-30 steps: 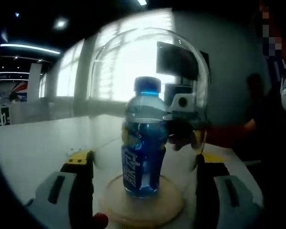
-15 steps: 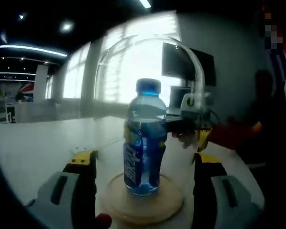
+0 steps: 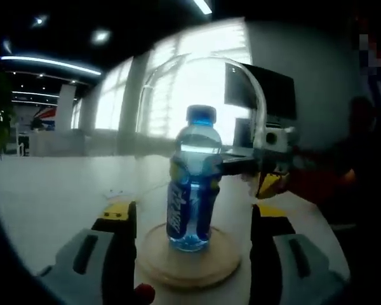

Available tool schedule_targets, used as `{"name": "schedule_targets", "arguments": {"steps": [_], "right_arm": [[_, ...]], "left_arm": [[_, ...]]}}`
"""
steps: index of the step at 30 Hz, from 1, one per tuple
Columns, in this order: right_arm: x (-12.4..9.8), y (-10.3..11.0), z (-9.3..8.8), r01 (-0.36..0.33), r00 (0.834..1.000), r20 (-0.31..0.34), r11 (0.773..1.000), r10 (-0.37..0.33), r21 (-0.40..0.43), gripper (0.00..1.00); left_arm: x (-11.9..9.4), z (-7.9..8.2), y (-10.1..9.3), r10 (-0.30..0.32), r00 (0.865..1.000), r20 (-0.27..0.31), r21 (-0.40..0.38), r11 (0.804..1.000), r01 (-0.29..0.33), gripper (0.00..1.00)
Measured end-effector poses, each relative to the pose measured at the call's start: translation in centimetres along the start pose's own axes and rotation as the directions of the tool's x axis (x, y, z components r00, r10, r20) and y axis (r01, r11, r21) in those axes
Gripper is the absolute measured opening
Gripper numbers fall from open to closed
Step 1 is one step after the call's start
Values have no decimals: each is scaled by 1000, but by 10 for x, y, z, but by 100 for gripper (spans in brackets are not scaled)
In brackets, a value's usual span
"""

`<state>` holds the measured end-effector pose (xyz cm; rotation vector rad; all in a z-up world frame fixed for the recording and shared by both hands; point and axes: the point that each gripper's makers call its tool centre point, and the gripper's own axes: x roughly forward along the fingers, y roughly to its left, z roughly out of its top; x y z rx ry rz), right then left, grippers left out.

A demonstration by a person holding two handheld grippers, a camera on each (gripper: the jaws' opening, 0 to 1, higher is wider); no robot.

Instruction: Open the cover put in the Mizone put the cover back on

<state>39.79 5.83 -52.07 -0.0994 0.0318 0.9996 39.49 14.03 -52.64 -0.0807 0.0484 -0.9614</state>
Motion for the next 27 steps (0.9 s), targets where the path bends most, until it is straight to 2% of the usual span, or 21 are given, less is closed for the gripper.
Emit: {"name": "schedule_targets", "arguments": {"steps": [12, 20, 24, 27], "right_arm": [[-19, 6, -4, 79, 997, 23, 996, -78, -33, 43], [-30, 13, -8, 102, 994, 31, 994, -101, -24, 43], [-33, 17, -9, 107, 994, 38, 994, -107, -12, 43], [-36, 22, -11, 110, 993, 35, 994, -110, -13, 43]], "left_arm": [[-11, -3, 4, 84, 996, 36, -27, 996, -83, 46], [-19, -6, -4, 142, 990, 9, -28, 990, -141, 46], [-24, -6, -4, 181, 983, 4, -4, 983, -181, 47], [-29, -6, -9, 183, 983, 3, -1, 983, -183, 46]]}}
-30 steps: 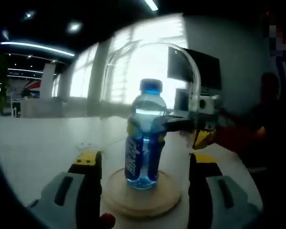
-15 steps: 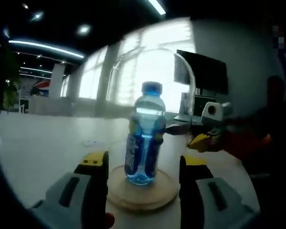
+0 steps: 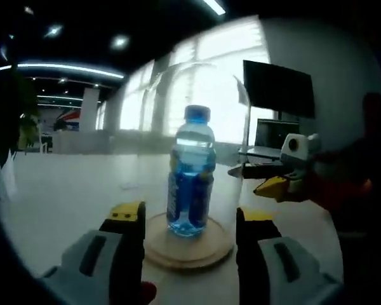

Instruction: Open the cover put in the Mizone put the cover back on

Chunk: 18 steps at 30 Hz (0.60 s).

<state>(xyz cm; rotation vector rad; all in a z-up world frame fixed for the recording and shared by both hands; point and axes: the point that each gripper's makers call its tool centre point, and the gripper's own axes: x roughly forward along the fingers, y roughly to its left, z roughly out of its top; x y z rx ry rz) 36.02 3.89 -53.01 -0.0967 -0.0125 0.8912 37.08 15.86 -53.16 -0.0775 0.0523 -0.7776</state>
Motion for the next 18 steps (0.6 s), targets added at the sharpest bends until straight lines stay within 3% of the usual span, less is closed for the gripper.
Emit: {"name": "schedule_targets", "arguments": {"steps": [11, 18], "right_arm": [[-25, 10, -12, 52, 999, -13, 998, -52, -19, 41], [-47, 9, -21, 98, 995, -21, 995, -98, -16, 41]], "left_arm": [[-29, 7, -25, -7, 998, 63, -7, 1000, 7, 45], [-44, -3, -35, 2, 997, 71, -13, 1000, -1, 44]]}}
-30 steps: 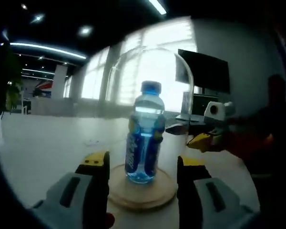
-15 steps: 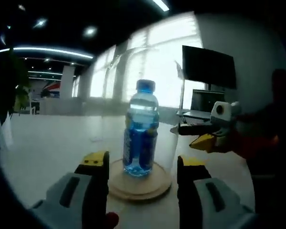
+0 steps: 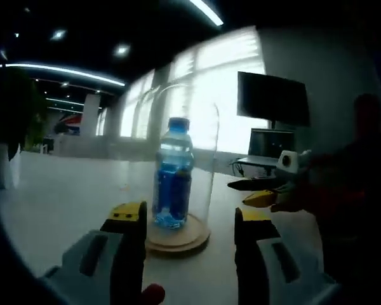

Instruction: Open the cover put in the Mizone put the cover back on

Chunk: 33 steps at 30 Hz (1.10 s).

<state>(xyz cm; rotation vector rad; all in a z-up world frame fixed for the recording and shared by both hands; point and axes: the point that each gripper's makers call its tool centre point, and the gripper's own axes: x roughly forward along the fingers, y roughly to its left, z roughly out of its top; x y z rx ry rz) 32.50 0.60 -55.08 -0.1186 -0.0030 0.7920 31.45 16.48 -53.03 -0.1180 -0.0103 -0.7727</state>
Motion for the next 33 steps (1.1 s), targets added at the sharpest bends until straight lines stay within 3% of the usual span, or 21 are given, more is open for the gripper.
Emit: {"name": "schedule_targets", "arguments": {"steps": [8, 14, 17, 21, 26, 30, 33], "right_arm": [[-20, 2, -6, 21, 1000, -7, 1000, -21, -2, 40], [-32, -3, -15, 48, 999, -10, 999, -48, 2, 40], [-38, -6, -20, 65, 998, -2, 997, -65, 30, 40], [-44, -4, -28, 81, 997, 3, 995, -82, 61, 38], [-45, 1, -33, 92, 995, 20, 987, -95, 133, 35], [-44, 7, -35, 97, 995, 14, 988, -100, 121, 34], [-43, 9, -34, 93, 995, 23, 987, -97, 132, 34]], "left_arm": [[-18, -13, 4, 32, 999, 2, -21, 999, -32, 42], [-35, -19, 7, 80, 997, 3, -33, 996, -80, 32], [-46, -18, 3, 89, 996, 27, -61, 994, -87, 31], [-58, -24, 0, 117, 993, 30, -38, 993, -116, 31], [-63, -35, -1, 123, 992, 7, -29, 992, -123, 27], [-64, -38, 1, 136, 991, 0, -13, 991, -136, 26], [-64, -37, -1, 108, 994, 16, -65, 992, -107, 25]]}}
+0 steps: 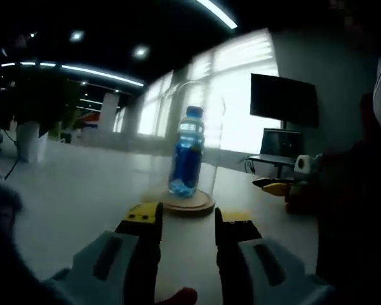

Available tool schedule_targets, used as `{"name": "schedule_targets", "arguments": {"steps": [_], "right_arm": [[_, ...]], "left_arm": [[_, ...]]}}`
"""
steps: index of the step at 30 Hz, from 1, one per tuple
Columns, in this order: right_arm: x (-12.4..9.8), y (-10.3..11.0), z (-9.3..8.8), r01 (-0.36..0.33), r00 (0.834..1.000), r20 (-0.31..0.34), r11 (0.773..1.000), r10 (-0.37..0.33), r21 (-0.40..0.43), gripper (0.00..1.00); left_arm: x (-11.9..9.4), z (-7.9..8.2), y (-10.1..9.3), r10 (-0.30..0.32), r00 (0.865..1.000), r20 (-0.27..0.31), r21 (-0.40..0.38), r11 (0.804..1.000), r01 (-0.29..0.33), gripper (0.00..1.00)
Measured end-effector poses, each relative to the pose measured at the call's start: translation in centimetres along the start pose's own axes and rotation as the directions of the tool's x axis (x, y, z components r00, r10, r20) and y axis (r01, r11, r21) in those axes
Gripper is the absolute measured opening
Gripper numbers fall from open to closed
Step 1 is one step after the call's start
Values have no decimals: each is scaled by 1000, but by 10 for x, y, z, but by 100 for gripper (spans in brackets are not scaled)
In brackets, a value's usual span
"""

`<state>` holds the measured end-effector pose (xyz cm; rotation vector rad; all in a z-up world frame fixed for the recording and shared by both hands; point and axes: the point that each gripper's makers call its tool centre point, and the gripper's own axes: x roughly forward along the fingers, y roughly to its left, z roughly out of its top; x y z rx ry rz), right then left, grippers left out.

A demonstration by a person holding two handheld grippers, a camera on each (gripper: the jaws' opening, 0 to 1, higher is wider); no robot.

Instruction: Open the cover put in the Mizone put the cover back on

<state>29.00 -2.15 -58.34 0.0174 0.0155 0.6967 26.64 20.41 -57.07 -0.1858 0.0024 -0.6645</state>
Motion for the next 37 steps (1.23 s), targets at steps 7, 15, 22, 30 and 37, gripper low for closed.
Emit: {"name": "schedule_targets", "arguments": {"steps": [7, 15, 22, 30, 37], "right_arm": [[-2, 3, -4, 13, 1000, -13, 999, -13, -53, 34], [-3, 1, -5, 14, 1000, -9, 999, -15, -37, 34], [-3, 7, -5, 1, 1000, -16, 998, -2, -68, 34], [-3, 8, -6, -4, 1000, -21, 997, 2, -72, 34], [-3, 9, -7, -8, 1000, -24, 997, 6, -77, 34]], "left_arm": [[-2, -3, 5, 18, 1000, 0, 7, 1000, -18, 25], [-3, -3, 7, 13, 1000, -1, 35, 999, -13, 25], [-4, -2, 11, 21, 1000, 5, 48, 999, -22, 25], [-4, -4, 5, 21, 1000, -5, 69, 997, -21, 24], [-3, -7, 4, 24, 1000, -20, 82, 996, -22, 24]]}}
